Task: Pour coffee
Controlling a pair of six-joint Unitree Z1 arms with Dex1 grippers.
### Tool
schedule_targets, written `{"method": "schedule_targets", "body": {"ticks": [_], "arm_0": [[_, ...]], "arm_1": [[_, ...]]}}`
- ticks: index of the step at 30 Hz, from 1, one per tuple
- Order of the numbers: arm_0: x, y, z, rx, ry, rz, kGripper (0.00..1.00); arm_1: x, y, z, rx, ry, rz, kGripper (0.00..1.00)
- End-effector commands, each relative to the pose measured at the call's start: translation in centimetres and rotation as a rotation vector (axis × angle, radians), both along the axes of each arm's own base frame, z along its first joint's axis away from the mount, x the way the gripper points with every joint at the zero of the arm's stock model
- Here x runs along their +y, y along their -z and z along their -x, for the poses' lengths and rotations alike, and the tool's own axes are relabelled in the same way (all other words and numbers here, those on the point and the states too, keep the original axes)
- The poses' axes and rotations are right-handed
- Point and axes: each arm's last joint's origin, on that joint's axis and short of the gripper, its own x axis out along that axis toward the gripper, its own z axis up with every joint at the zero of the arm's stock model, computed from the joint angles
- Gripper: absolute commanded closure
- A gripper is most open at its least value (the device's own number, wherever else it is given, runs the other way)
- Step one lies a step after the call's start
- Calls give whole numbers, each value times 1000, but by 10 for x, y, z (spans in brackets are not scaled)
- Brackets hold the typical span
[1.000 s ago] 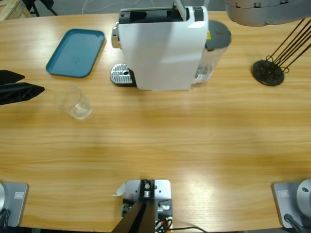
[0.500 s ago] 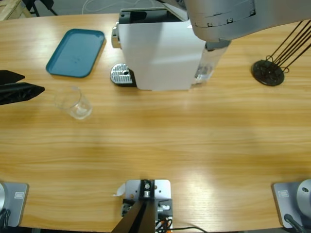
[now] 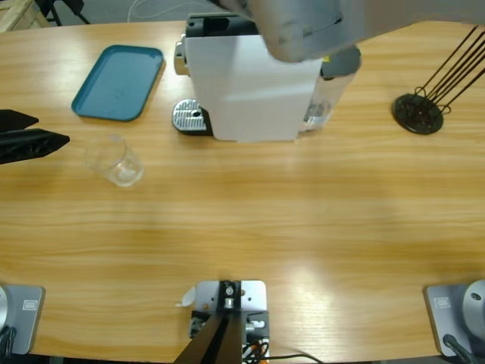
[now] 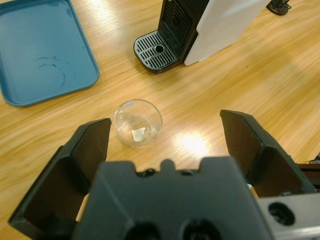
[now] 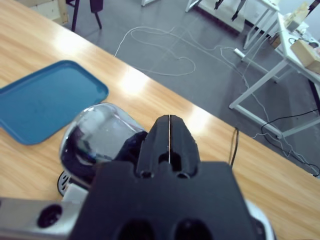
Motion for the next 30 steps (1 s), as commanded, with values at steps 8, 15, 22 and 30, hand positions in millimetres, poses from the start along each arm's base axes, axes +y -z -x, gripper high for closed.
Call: {"method": "schedule_targets", "body": {"ticks": [8,15,22,30], "arm_0": [[3,8,5,11,-7,-18,55],[5,7,6,9,-6,-16,55],[7,6,9,5,-5,-12,55],[7,6,10,8,-4,-13,55]], "arm_1": [[25,77,18,144,-56,155,1000],[27,85,17,162,-38,157,1000],[28,93,16,178,-30,157,1000],[20,77,20,163,-20,122,1000]]}}
